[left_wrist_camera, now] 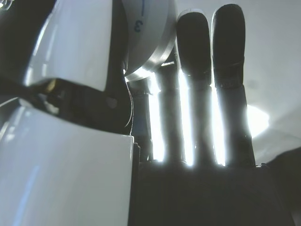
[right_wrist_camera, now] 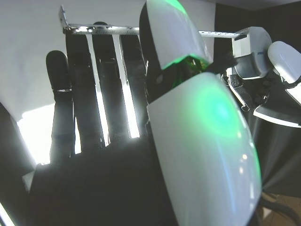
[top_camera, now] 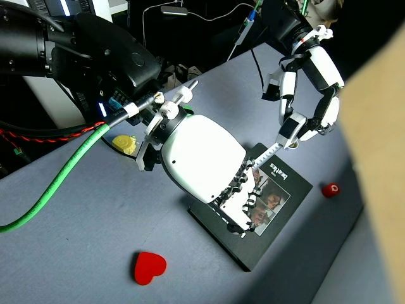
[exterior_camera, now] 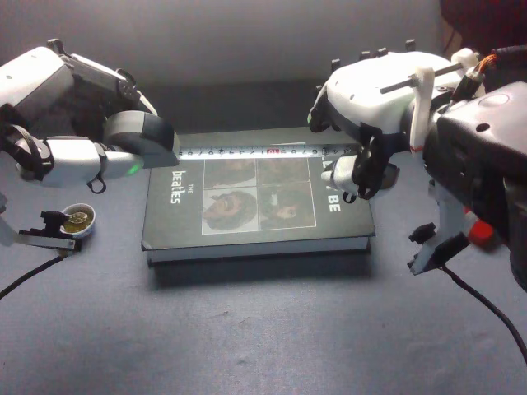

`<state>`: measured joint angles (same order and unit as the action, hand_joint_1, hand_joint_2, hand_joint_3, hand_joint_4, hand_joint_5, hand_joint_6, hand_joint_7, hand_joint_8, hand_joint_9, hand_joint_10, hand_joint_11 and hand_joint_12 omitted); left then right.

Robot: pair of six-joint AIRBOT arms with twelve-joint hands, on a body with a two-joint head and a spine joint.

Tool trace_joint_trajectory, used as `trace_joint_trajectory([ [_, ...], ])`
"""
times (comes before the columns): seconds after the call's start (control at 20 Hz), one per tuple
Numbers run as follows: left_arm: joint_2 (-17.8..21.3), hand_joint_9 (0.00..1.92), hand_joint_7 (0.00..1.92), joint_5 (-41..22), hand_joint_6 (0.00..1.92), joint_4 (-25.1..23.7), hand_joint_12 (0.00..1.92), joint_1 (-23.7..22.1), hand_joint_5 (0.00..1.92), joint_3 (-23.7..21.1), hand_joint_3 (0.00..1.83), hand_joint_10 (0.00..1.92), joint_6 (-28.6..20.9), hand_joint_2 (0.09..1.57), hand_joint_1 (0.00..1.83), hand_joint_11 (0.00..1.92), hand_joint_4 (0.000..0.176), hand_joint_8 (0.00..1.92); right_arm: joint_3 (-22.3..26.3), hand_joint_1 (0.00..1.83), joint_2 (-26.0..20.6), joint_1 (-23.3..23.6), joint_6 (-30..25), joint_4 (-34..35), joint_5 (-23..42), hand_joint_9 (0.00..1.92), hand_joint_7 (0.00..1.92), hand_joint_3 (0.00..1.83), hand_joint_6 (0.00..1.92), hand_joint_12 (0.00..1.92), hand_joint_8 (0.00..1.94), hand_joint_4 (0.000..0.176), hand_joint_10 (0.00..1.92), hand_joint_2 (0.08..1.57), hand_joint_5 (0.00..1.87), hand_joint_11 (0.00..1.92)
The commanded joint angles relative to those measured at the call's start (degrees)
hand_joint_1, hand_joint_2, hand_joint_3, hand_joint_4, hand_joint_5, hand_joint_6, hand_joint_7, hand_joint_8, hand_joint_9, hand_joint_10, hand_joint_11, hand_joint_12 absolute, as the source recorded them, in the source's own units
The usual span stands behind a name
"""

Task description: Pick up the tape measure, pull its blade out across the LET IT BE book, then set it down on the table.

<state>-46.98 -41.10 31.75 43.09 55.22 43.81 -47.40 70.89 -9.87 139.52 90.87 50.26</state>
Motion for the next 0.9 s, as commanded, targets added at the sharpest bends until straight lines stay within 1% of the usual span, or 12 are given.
trace_joint_trajectory([
  [0.0, 0.3, 0.93, 1.06, -7.3, 0.59, -0.9, 1.08, -0.8, 1.11, 0.3, 0.0, 1.2, -0.5, 1.08, 1.39, 0.84, 0.0, 0.9, -0.3, 1.05, -0.4, 1.2, -0.4, -5.0, 1.0, 0.71, 0.76, 0.0, 0.02, 1.19, 0.01, 0.0, 0.04, 1.13, 0.72, 0.22],
  [0.1, 0.3, 0.93, 1.06, -7.3, 0.59, -0.9, 1.08, -0.8, 1.11, 0.2, 0.0, 1.2, -0.5, 1.08, 1.39, 0.84, 0.0, 0.9, -0.3, 1.05, -0.5, 1.3, -0.4, -5.0, 0.9, 0.71, 0.76, 0.0, 0.02, 1.19, 0.01, 0.0, 0.04, 1.13, 0.72, 0.22],
  [0.15, 0.3, 0.93, 1.06, -7.3, 0.55, -0.9, 1.06, -0.8, 1.12, 0.2, 0.0, 1.19, -0.5, 1.07, 1.39, 0.85, 0.0, 0.92, -0.4, 1.06, -0.5, 1.4, -0.4, -5.0, 0.9, 0.79, 0.84, 0.0, 0.04, 1.26, 0.03, 0.0, 0.09, 1.13, 0.78, 0.29],
  [0.2, 0.3, 0.93, 1.07, -7.3, 0.57, -1.0, 1.05, -0.8, 1.1, 0.2, 0.0, 1.19, -0.5, 1.08, 1.39, 0.85, 0.0, 0.92, -0.4, 1.16, -0.5, 1.4, -0.4, -5.0, 0.8, 0.9, 0.9, 0.0, 0.96, 1.36, 0.85, 0.005, 0.21, 1.16, 0.84, 0.44],
  [0.25, 0.3, 0.93, 1.07, -7.3, 0.6, -1.0, 1.04, -0.8, 1.08, 0.2, 0.0, 1.2, -0.5, 1.08, 1.39, 0.85, 0.0, 0.92, -0.4, 1.16, -0.5, 1.3, -0.4, -5.0, 0.8, 0.84, 0.86, 0.0, 1.21, 1.42, 1.1, 0.027, 0.48, 1.19, 0.82, 0.48],
  [0.3, 0.3, 0.93, 1.06, -7.3, 0.61, -1.0, 1.04, -0.8, 1.07, 0.2, 0.0, 1.2, -0.5, 1.08, 1.39, 0.85, 0.0, 0.92, -0.4, 1.17, -0.5, 1.3, -0.5, -5.0, 0.7, 0.79, 0.87, 0.0, 1.25, 1.45, 1.13, 0.029, 0.73, 1.18, 0.82, 0.5],
  [0.35, 0.3, 0.93, 1.06, -7.3, 0.61, -1.0, 1.04, -0.8, 1.07, 0.2, 0.0, 1.2, -0.5, 1.08, 1.39, 0.85, 0.0, 0.92, -0.5, 1.18, -0.5, 1.2, -0.5, -5.0, 0.7, 0.78, 0.91, 0.0, 1.22, 1.48, 1.1, 0.029, 0.93, 1.17, 0.84, 0.56],
  [0.4, 0.3, 0.93, 1.05, -7.3, 0.59, -1.0, 1.04, -0.8, 1.09, 0.2, 0.0, 1.2, -0.5, 1.08, 1.38, 0.85, 0.0, 0.94, -0.5, 1.19, -0.5, 1.2, -0.5, -5.0, 0.6, 0.79, 0.95, 0.0, 1.18, 1.52, 1.09, 0.009, 1.01, 1.16, 0.84, 0.62],
  [0.5, 0.3, 0.92, 1.06, -7.3, 0.59, -1.0, 1.04, -0.8, 1.09, 0.2, 0.0, 1.21, -0.5, 1.08, 1.38, 0.84, 0.0, 0.93, -0.5, 1.19, -0.5, 1.0, -0.6, -5.0, 0.5, 0.79, 0.96, 0.0, 1.17, 1.54, 1.1, 0.0, 1.05, 1.16, 0.83, 0.6],
  [0.65, 0.3, 0.93, 1.06, -7.4, 0.57, -1.0, 1.06, -1.0, 1.11, 0.2, 0.0, 1.2, -0.5, 1.08, 1.39, 0.84, 0.0, 0.91, -0.5, 1.19, -0.5, 0.9, -0.7, -5.0, 0.5, 0.76, 0.93, 0.0, 1.18, 1.54, 1.17, 0.0, 1.07, 1.17, 0.81, 0.56],
  [0.85, 0.3, 0.94, 1.06, -7.7, 0.57, -0.9, 1.06, -1.1, 1.12, 0.2, 0.0, 1.2, -0.5, 1.07, 1.39, 0.84, 0.0, 0.9, -0.4, 1.18, -1.2, 0.6, -0.8, -5.0, 0.5, 0.75, 0.92, 0.0, 1.18, 1.53, 1.18, 0.0, 1.08, 1.18, 0.82, 0.56],
])
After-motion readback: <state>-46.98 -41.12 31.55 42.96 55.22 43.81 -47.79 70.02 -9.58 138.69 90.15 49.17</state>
